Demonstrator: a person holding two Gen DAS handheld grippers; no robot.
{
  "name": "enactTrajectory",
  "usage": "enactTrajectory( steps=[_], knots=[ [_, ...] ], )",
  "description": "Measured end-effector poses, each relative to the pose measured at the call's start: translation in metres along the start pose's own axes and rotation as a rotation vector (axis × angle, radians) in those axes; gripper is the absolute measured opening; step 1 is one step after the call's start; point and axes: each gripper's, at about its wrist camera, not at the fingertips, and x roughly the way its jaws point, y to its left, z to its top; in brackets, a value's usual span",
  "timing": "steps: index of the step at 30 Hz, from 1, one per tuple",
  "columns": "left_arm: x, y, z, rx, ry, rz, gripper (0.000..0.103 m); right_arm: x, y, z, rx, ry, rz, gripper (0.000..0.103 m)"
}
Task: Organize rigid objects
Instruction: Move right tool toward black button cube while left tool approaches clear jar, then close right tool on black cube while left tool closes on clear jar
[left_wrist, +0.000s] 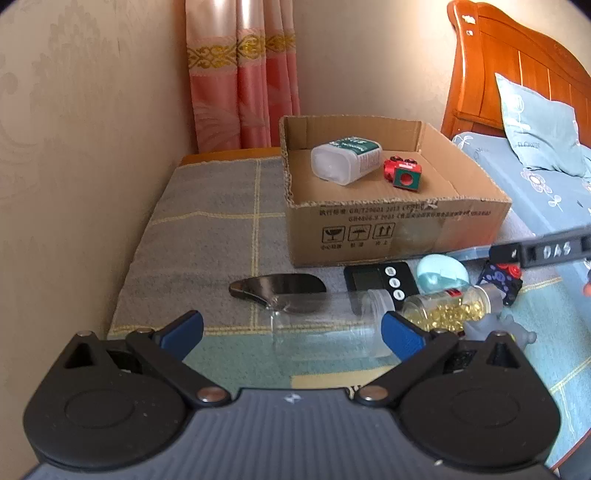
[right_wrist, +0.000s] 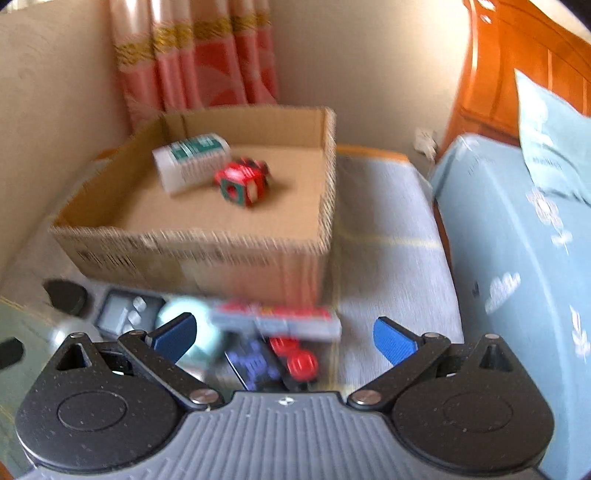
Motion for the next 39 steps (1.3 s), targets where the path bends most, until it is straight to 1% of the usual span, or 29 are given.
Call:
enactTrajectory(
  steps=[3,8,13,16,19,21,24,29,33,36,39],
  knots=[
    [-0.001,-0.003,-0.003,0.008,-0.007,-0.002,0.102,0.013,-0.003,-0.011,0.025,0.034,0.003,0.103],
    [-0.002,-0.005,-0.007,0.015,-0.010,-0.004,0.102,0.027,-0.008,-0.016,0.090,0.046,0.002,0.103],
    [0.000,-0.006,-0.008,0.015,-0.006,-0.013,0.102,0.038,-0.009,-0.018,0.123,0.041,-0.050,0.103],
    [0.002,-0.006,-0.009,0.014,-0.005,-0.024,0.102,0.042,-0.014,-0.021,0.112,0.061,-0.070,0.103],
    [0.006,-0.006,-0.010,0.017,0.000,-0.033,0.102,0.042,-0.021,-0.030,0.097,0.075,-0.079,0.103],
    [0.010,-0.008,-0.011,0.024,0.010,-0.034,0.102,0.039,-0.024,-0.037,0.071,0.074,-0.100,0.103],
    [0.015,-0.011,-0.013,0.042,0.024,-0.037,0.102,0.032,-0.030,-0.045,0.033,0.067,-0.072,0.103],
    [0.027,-0.016,-0.023,0.052,0.058,-0.067,0.102,0.026,-0.034,-0.048,-0.042,0.099,-0.016,0.103],
    [0.041,-0.016,-0.033,0.032,0.088,-0.058,0.102,0.023,-0.035,-0.052,-0.047,0.080,-0.008,0.103],
    [0.050,-0.015,-0.040,0.020,0.105,-0.087,0.102,0.023,-0.036,-0.053,-0.047,0.072,-0.008,0.103],
    [0.053,-0.020,-0.045,0.045,0.060,-0.067,0.102,0.022,-0.036,-0.053,-0.047,0.072,-0.007,0.103]
  ],
)
